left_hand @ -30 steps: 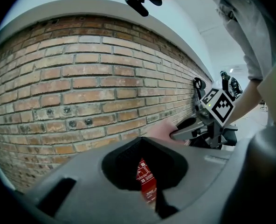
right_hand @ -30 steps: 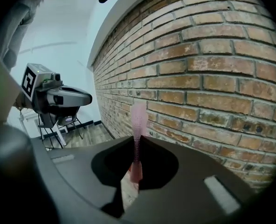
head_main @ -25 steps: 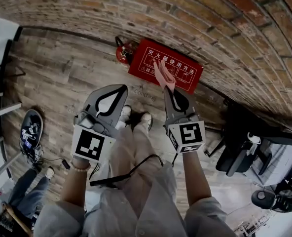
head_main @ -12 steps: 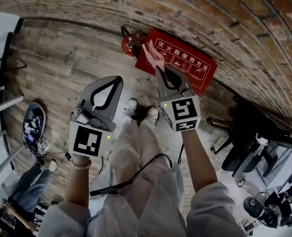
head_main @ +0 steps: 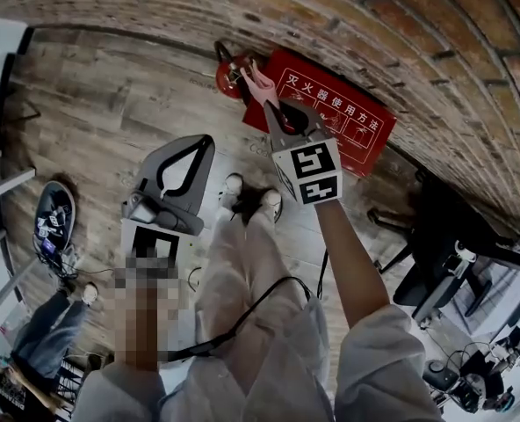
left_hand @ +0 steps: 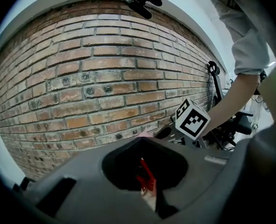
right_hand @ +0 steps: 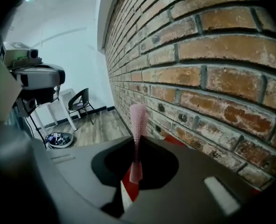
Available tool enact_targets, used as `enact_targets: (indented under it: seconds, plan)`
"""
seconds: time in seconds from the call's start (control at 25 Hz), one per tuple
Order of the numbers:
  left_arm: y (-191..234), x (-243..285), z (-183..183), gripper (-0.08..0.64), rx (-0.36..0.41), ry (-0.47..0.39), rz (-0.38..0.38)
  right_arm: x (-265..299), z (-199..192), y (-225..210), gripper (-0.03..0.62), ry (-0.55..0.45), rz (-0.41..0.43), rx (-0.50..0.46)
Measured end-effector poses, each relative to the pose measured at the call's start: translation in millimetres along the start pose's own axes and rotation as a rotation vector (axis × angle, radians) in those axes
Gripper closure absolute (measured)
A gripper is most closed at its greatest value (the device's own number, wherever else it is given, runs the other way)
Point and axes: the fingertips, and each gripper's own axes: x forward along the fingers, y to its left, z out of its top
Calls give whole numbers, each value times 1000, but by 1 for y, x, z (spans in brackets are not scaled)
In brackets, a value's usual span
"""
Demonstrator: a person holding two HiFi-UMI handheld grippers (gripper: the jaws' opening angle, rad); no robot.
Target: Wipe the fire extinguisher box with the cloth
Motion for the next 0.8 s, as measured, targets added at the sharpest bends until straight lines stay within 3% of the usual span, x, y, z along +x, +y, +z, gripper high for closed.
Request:
enact_targets:
  seconds: [0.36,0.8]
  plan:
    - [8,15,-6,563,-9,-16,5,39,-5,-1,571,38,44,-33]
    - [12,19,-17,563,-26,0,7,66,-20,-28,571,77,-12,-5]
